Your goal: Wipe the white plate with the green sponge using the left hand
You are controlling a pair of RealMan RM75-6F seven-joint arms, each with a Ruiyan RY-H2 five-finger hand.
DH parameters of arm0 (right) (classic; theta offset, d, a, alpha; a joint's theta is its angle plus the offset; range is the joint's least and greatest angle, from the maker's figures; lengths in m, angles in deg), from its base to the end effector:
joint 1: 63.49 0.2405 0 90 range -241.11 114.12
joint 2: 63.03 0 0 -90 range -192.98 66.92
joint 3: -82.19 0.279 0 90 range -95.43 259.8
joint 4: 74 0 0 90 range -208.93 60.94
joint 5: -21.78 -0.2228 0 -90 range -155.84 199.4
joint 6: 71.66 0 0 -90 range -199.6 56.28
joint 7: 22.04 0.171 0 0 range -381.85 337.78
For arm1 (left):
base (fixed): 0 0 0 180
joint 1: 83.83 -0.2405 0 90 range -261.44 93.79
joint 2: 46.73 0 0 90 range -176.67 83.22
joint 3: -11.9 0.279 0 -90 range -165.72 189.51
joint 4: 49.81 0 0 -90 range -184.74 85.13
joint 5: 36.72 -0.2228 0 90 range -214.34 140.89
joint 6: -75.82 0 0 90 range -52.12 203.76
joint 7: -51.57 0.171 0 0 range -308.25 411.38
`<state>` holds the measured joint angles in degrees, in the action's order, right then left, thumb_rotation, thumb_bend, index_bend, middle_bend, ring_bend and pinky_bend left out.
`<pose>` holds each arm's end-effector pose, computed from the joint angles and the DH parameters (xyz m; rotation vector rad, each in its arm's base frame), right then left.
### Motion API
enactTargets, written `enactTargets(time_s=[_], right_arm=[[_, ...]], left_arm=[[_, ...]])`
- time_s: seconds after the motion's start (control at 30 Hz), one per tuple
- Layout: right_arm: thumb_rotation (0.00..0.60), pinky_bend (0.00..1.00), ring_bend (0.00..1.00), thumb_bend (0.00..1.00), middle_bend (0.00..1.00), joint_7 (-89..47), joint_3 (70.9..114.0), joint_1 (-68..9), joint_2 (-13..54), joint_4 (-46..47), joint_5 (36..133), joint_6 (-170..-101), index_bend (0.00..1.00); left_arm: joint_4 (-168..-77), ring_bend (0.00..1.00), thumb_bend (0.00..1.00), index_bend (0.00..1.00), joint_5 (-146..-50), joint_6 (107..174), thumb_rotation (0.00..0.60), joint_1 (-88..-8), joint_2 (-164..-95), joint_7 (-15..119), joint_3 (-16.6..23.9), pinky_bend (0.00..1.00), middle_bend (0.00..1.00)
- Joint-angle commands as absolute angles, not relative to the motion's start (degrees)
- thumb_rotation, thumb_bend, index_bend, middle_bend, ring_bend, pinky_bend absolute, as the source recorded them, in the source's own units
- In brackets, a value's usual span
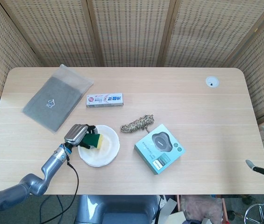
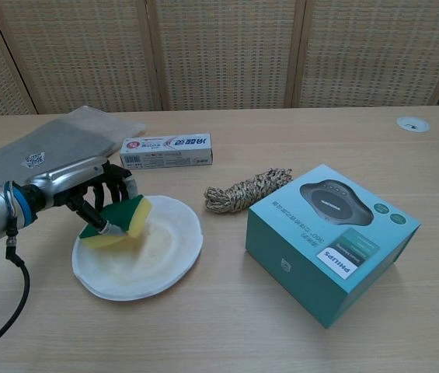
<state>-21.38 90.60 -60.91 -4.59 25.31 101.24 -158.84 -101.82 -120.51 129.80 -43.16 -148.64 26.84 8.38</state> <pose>-0.3307 -0.2153 0.2074 1.1936 -0.8963 0.9419 -0.2272 0.3960 -0.0922 -1.8417 -1.2482 -1.0928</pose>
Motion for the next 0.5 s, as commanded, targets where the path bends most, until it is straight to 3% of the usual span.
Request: enactTargets(time_s=[0.03, 0.2, 0.5], right_arm=[[0.6, 0.0, 0.0, 0.0, 0.0, -21.25, 90.58, -60.92, -4.64, 25.34, 101.31, -158.82, 0.05], [0.6, 0.0, 0.0, 0.0, 0.0, -21.24, 90.56, -60.91, -4.68, 25.35, 101.3, -158.77, 0.05], [0.6, 0.0, 0.0, 0.0, 0.0, -21.18, 90.63, -60.81, -4.66, 25.15, 101.03, -158.5, 0.05]], left_arm=[[-104.22, 0.43, 0.18, 0.59, -121.2, 131.06, 0.6, -42.75, -147.15, 26.73, 7.54, 0.51, 0.53], [-105.97, 0.43, 0.18, 0.59, -120.97, 130.42, 0.6, -42.26, -147.04, 28.14, 7.38, 0.51, 0.53], [-100.64, 0.43, 0.18, 0.59, -119.57, 127.52, 0.6, -42.74, -151.37, 28.12, 8.49, 0.5, 0.53]])
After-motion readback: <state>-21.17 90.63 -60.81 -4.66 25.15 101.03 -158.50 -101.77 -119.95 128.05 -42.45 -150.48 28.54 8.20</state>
